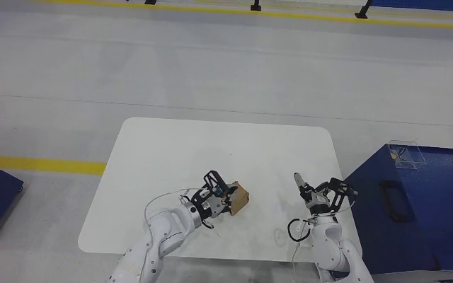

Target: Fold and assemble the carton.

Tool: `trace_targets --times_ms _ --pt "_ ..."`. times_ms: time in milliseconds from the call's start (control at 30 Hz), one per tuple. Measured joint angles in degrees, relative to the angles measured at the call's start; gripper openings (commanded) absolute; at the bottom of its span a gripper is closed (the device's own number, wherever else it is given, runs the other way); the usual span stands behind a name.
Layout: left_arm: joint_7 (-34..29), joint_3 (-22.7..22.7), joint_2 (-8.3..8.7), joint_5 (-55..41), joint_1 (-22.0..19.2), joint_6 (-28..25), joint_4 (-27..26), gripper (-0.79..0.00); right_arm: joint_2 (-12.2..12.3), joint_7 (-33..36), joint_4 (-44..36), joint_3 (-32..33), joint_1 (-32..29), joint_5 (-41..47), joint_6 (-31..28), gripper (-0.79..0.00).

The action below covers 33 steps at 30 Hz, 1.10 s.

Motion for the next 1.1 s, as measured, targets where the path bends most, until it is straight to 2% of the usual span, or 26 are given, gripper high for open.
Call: trace_targets --times_ms 233,633,833,933,1100 --pt "-0.03 2.37 -0.31 0.03 -1.42 0.22 2.86 -0.785 0.0 0.0 0.0 0.0 0.0 0.0 0.0 0.0" --pt "-2.61 7.49 -1.65 1.57 -4.95 6.28 10.07 -0.785 0.0 0.0 0.0 0.0 0.0 0.0 0.0 0.0" --pt "2.05 6.95 -1.27 2.8 -3.09 7.01 6.99 -0.785 0.0 0.0 0.0 0.0 0.0 0.0 0.0 0.0" --pt "0.37 7.09 -1.14 3.56 -2.7 6.84 6.58 -0.785 0.0 0.0 0.0 0.0 0.0 0.0 0.0 0.0" --pt "-2.68 8.52 -1.83 1.47 -4.9 7.52 9.5 -0.785 0.0 0.0 0.0 0.0 0.0 0.0 0.0 0.0"
